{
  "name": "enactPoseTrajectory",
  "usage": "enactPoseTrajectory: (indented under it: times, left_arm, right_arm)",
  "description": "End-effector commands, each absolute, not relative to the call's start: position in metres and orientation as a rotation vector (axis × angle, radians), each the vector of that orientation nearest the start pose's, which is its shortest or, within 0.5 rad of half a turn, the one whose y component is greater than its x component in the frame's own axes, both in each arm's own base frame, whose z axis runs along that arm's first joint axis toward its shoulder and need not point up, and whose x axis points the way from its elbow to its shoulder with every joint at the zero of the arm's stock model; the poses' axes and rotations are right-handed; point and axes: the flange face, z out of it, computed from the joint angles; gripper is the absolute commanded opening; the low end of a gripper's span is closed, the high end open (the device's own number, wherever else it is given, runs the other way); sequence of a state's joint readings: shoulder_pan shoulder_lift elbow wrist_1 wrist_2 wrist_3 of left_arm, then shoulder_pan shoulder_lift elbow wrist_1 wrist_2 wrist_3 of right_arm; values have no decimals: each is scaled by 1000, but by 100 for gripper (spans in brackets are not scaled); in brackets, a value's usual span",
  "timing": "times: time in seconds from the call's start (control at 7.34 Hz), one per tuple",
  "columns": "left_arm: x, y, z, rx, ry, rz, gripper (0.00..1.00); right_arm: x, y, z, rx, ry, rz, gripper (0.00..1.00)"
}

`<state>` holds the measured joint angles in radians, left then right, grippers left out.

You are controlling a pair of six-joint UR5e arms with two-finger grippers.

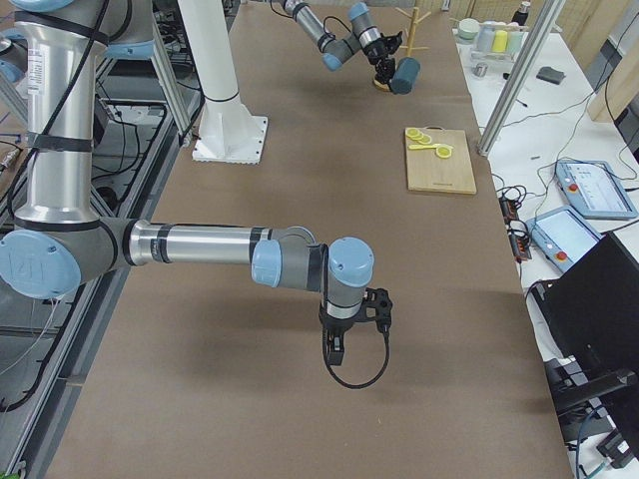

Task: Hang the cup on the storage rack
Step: 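Lift the teal mug and carry it toward the wooden rack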

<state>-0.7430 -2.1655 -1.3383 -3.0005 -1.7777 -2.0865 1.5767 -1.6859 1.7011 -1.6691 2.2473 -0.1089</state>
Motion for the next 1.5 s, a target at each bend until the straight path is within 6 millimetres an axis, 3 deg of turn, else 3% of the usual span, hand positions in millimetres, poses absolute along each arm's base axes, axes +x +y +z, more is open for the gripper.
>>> enactPoseTrajectory:
  times: [0.0,0.41,0.54,0.68,0.95,1.23,1.36]
  left_arm:
    - [405,-543,254,-55,1961,-831,0]
    - [387,-556,256,-155,2065,-1083,0]
    - [370,-567,261,-213,2084,-1166,0]
    - [351,-570,277,-283,2117,-1218,0]
    - [328,-554,327,-362,2153,-1247,0]
    - [324,-561,356,-374,2139,-1285,0]
    - [313,-562,384,-394,2169,-1289,0]
  right_arm:
    - [74,-435,665,-42,-680,-70,100]
    - [74,-435,664,-41,-680,-71,100]
    - [74,-435,664,-39,-680,-73,100]
    - [74,-435,663,-37,-680,-73,100]
    - [74,-436,661,-33,-679,-73,100]
    - [74,-437,660,-30,-679,-74,100]
    - [74,-437,659,-29,-679,-75,100]
